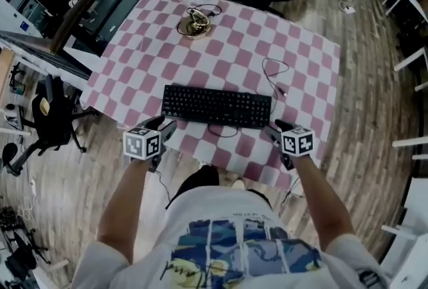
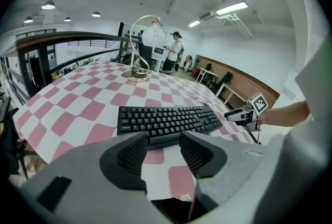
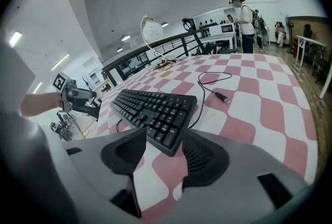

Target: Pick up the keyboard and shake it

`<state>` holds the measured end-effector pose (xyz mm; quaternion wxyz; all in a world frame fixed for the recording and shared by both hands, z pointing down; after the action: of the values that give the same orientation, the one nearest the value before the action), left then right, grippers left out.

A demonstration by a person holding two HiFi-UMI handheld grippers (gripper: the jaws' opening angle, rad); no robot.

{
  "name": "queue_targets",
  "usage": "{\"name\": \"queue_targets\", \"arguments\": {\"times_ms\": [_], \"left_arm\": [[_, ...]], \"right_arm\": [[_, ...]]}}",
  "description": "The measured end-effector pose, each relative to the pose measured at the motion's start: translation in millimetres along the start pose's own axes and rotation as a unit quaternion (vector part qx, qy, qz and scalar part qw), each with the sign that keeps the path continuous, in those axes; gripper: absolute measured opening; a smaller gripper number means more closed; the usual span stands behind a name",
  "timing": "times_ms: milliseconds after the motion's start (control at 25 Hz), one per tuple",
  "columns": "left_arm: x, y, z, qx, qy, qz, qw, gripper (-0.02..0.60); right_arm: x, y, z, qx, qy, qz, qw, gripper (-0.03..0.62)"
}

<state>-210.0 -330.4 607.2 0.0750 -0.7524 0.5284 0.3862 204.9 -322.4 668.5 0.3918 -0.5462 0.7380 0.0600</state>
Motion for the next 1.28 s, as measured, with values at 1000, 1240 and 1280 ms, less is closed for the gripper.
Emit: {"name": "queue_targets", "arguments": {"times_ms": [1000,1240,1280], "left_arm": [[9.3,118.9,-116.1,-0.123,0.137,0.054,0.9814,0.289],[9.9,119.9,-117.1,-0.12,0.149,0.054,0.9801,0.269],[9.4,120.2,-117.0,-0.118,0.149,0.052,0.9804,0.267]], "right_arm": [[22.9,-29.4,-72.0,0.05,0.082,-0.097,0.991,0.267],[23.8,-25.6,-73.8,0.034,0.081,-0.097,0.991,0.264],[23.1,-25.1,-74.2,0.032,0.082,-0.097,0.991,0.262]]}}
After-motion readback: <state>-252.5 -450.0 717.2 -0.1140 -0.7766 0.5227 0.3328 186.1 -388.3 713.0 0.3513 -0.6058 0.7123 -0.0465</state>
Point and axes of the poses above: the fingertips, and each gripper's own axes: z backward along the fingers, y to its left, x out of its top, the point moved 5 cm from there along z, backward along the fingers
